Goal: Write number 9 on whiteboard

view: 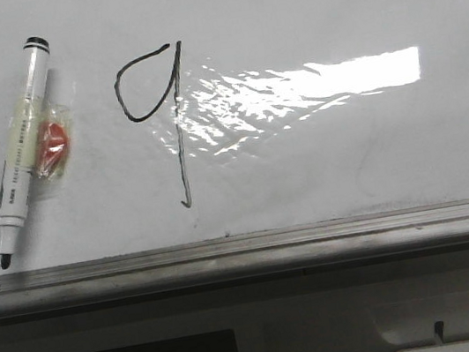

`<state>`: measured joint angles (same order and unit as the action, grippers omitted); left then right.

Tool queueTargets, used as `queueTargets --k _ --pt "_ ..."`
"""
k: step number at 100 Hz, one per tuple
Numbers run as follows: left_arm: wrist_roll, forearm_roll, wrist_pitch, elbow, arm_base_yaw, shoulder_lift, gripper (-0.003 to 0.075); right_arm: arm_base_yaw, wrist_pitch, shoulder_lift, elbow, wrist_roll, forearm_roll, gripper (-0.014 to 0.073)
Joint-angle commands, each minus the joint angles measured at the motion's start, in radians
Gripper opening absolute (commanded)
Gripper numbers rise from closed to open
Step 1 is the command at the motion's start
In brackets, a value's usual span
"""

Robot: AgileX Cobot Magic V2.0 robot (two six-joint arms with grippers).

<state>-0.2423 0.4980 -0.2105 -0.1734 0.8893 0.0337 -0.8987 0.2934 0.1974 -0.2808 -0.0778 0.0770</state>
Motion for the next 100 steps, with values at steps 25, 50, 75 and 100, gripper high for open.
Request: queueTargets --k 25,50,75,100 --pt "-0.002 0.019 0.069 0.006 0.001 0.009 -0.002 0.001 -0.074 0.008 -0.028 0.013 -0.002 -0.0069" --pt "0.007 -0.322 0.13 0.112 -0.107 0.009 -0.002 0.001 -0.074 0.008 -0.028 0.013 -0.002 -0.0069" --pt "0.036 -0.331 0.252 0.22 -0.454 -0.066 -0.002 0.001 -0.074 0.008 -0.028 0.013 -0.002 -0.0069" --pt "0.248 -0.331 0.244 0.22 -0.662 -0.068 -0.002 0.001 -0.074 0.008 -0.028 0.013 -0.002 -0.0069"
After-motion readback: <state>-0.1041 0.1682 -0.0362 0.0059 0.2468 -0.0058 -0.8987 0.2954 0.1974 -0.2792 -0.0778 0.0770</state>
